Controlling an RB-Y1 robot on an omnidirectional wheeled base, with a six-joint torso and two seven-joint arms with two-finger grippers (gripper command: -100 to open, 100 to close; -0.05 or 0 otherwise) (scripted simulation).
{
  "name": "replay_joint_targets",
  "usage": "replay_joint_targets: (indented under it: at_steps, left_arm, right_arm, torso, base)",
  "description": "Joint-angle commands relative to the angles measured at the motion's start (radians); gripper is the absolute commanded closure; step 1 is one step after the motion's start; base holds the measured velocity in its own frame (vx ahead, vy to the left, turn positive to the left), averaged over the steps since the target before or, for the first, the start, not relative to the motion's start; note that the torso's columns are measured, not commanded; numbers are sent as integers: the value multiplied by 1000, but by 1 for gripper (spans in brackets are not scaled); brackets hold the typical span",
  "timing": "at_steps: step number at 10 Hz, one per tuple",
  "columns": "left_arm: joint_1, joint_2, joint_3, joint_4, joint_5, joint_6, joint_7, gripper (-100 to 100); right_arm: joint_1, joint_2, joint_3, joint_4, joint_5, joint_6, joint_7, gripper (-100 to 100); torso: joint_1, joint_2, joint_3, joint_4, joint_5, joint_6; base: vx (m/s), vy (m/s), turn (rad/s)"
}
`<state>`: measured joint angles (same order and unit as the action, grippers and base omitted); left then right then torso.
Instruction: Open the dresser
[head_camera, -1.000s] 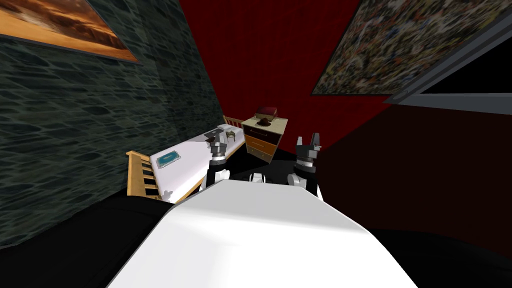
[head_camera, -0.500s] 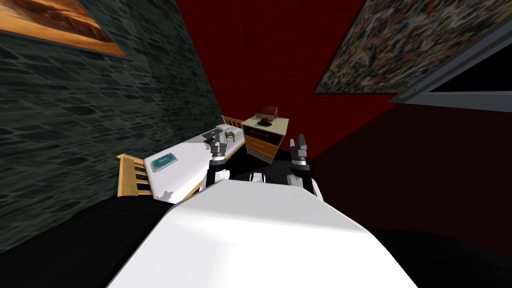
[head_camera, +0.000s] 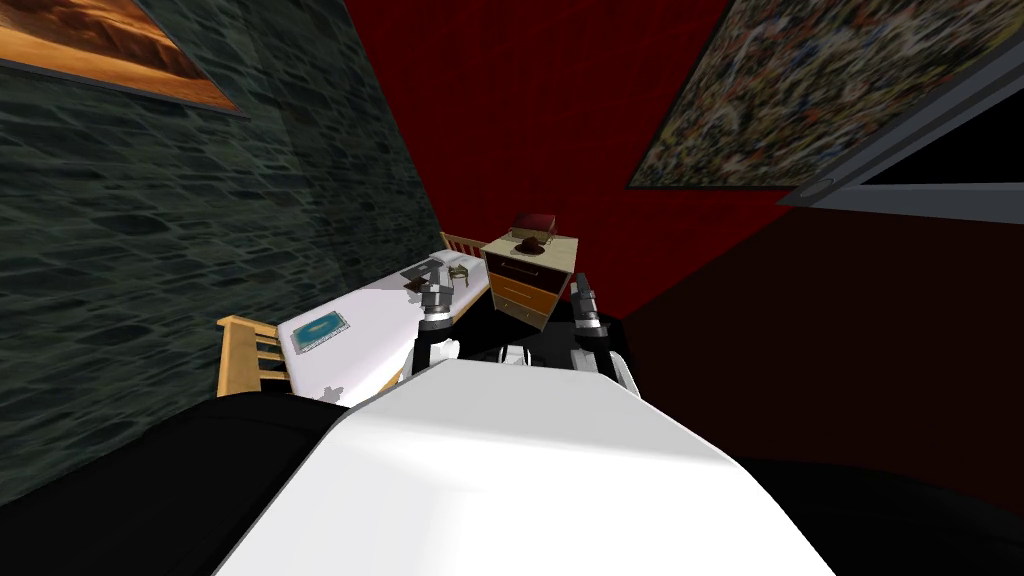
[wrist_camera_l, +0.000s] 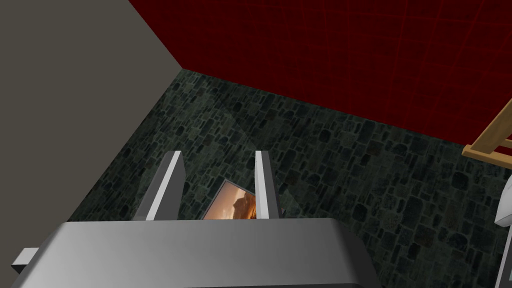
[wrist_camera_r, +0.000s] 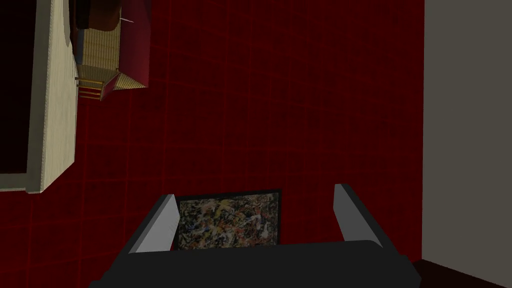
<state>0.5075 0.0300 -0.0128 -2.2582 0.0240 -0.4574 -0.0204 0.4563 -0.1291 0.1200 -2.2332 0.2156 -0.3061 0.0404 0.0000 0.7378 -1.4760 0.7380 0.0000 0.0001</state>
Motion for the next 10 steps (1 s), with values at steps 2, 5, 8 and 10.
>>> replay_joint_targets:
  at_steps: [2, 5, 8, 10]
  left_arm:
    - [0, 0, 0, 0, 0, 0, 0, 0]
    - [0, 0, 0, 0, 0, 0, 0, 0]
    - [0, 0, 0, 0, 0, 0, 0, 0]
    - [0, 0, 0, 0, 0, 0, 0, 0]
  right_arm:
    - [-4, -11, 19, 21, 86, 51, 18, -100]
    - [-14, -21, 50, 51, 178, 124, 47, -100]
    - [-20, -27, 67, 67, 264, 162, 62, -100]
    - [-25, -32, 84, 84, 324, 202, 77, -100]
  torso:
    - [1, -1, 0, 0, 0, 0]
    - [0, 0, 0, 0, 0, 0]
    - [0, 0, 0, 0, 0, 0]
    - [1, -1, -1, 0, 0, 0]
  base:
    - [63, 51, -37]
    - [71, 52, -47]
    - [66, 59, -33]
    - [79, 70, -43]
